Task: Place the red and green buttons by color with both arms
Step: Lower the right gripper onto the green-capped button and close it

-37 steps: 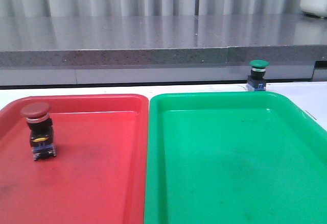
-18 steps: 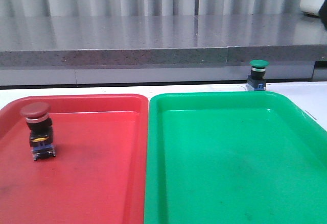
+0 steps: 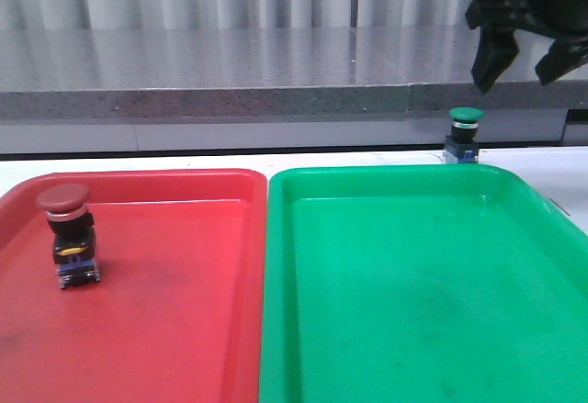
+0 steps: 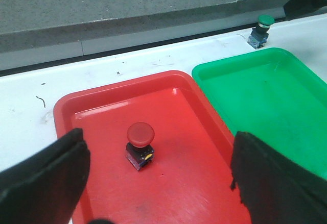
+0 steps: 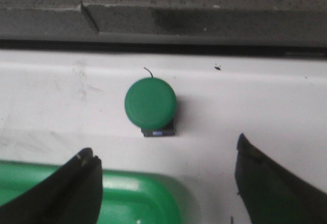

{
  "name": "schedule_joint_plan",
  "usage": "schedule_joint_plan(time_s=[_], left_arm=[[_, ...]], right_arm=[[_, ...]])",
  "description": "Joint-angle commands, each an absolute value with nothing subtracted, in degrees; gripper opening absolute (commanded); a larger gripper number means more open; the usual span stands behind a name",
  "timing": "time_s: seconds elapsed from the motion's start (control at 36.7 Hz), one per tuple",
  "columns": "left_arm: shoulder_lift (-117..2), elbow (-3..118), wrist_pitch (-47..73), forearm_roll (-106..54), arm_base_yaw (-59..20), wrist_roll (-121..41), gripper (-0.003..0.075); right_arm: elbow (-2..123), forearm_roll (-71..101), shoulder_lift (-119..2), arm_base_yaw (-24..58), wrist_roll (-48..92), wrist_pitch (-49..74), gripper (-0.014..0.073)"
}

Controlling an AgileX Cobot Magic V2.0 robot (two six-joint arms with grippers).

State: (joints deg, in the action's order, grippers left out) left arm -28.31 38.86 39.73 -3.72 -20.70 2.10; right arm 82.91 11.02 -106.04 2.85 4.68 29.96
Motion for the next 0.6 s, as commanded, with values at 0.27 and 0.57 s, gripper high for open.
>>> schedule_joint_plan(time_s=[0.27, 0.57], left_arm=[[-28.6, 40.3, 35.9, -4.5, -21.2, 2.6, 0.0553], [-28.6, 40.3, 35.9, -4.5, -21.2, 2.6, 0.0553]], right_arm=[[97.8, 12.9, -118.4, 3.5, 5.2, 25.0, 0.0562], [98.2, 14.4, -120.4, 3.7, 5.2, 24.7, 0.0327]])
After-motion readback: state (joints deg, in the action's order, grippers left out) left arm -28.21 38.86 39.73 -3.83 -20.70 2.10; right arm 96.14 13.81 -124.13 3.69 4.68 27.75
